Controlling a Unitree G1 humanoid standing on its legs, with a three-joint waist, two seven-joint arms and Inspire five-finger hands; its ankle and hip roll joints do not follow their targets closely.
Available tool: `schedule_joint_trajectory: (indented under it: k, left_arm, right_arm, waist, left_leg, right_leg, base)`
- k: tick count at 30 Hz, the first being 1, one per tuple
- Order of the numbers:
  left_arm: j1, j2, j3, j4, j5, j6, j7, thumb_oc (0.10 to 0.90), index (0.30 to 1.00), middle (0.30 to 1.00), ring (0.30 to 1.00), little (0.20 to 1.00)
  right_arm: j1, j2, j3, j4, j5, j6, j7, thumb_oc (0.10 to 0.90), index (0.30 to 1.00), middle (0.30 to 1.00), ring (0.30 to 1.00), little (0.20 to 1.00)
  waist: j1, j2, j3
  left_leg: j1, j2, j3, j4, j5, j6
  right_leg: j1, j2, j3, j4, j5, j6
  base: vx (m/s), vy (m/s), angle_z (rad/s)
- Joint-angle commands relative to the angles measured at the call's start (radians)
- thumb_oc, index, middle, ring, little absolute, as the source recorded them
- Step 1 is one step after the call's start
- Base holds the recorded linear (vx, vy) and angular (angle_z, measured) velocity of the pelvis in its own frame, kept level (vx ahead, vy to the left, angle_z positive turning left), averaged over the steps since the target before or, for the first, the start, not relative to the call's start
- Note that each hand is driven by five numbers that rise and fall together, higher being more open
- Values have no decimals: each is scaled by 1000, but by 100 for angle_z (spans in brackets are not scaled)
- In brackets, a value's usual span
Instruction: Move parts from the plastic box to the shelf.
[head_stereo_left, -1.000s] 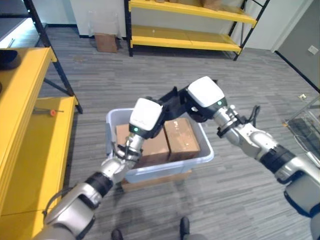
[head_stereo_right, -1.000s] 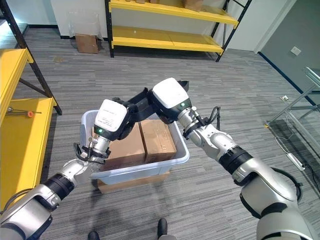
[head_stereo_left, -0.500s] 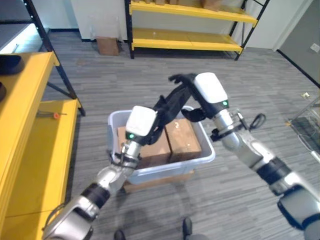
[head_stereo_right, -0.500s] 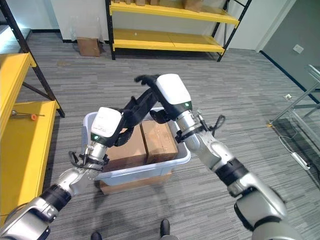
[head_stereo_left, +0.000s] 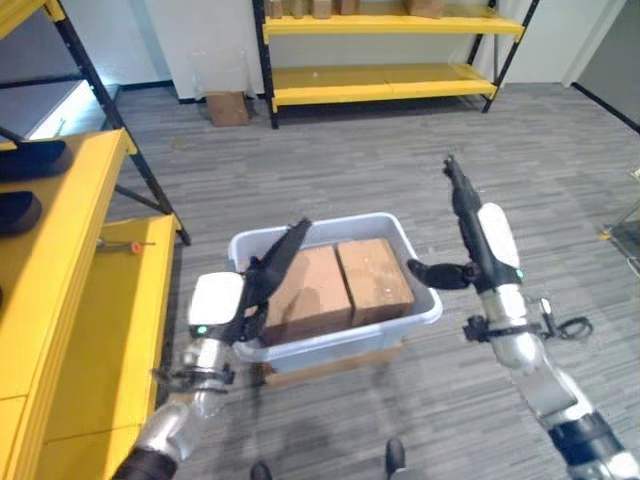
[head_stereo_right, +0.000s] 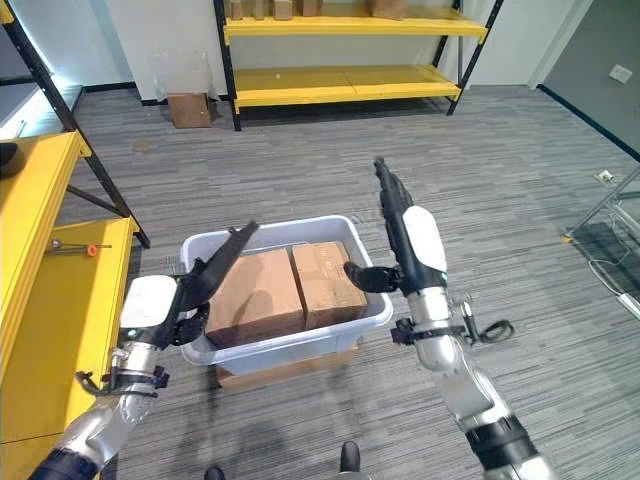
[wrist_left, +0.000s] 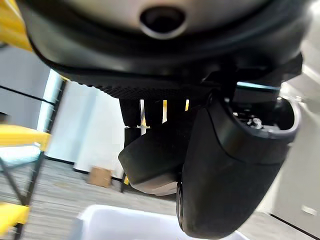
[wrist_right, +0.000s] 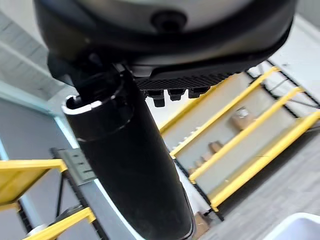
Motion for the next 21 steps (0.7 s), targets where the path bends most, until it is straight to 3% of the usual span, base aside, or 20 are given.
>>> schedule_joint_trajectory:
  k: [1, 5, 11, 15, 18, 21]
  left_arm:
    - [-124, 57, 77, -89, -10, -57, 99, 400, 300, 300, 300, 300]
    - [-22, 34, 163, -156, -34, -81, 107, 400, 300, 300, 300, 300]
    - [77, 14, 227, -242, -60, -95, 119, 400, 300, 300, 300, 300]
    - [134, 0, 256, -296, -79, -106, 128, 400, 300, 300, 300, 300]
    - [143, -6, 245, -306, -102, -108, 120, 400, 300, 300, 300, 300]
    - [142, -12, 222, -295, -112, -108, 119, 400, 300, 300, 300, 300]
  right_arm:
    - [-83, 6, -112, -103, 53, -105, -24, 900, 1000, 1000, 1000, 1000]
    - [5, 37, -133, -116, 94, -116, 7, 900, 1000, 1000, 1000, 1000]
    - [11, 58, -78, -119, 118, -123, 35, 900, 1000, 1000, 1000, 1000]
    - [-37, 47, -21, -127, 138, -134, 52, 900, 1000, 1000, 1000, 1000]
    - [-107, 31, 20, -135, 145, -143, 48, 900, 1000, 1000, 1000, 1000]
    - [-162, 18, 39, -135, 141, -145, 29, 900, 1000, 1000, 1000, 1000]
  waist:
    - [10, 11, -56]
    - [16, 29, -58]
    - [35, 52, -33]
    - [72, 68, 3]
    - [105, 79, 44]
    - [132, 80, 78]
  left_leg:
    - [28, 11, -69, -2, -55, 11]
    - [20, 21, -75, -2, -39, 4]
    - [16, 49, -98, -2, -8, 2]
    - [-1, 95, -115, -2, 52, -11]
    - [-52, 119, -165, -2, 113, -30]
    - [-111, 134, -179, -2, 179, -47]
  right_leg:
    - [88, -10, -48, 9, -45, 29]
    - [90, 0, -55, 11, -56, 21]
    - [54, 35, -40, 102, -114, -11]
    - [10, 82, -52, 170, -165, -46]
    - [-30, 111, -80, 207, -184, -67]
    - [-60, 113, -122, 238, -203, -83]
  base:
    - [-37, -38, 1]
    - [-48, -70, 2]
    - [-73, -79, 1]
    - [-134, -186, -4]
    - [-200, -195, 10]
    - [-160, -162, 28]
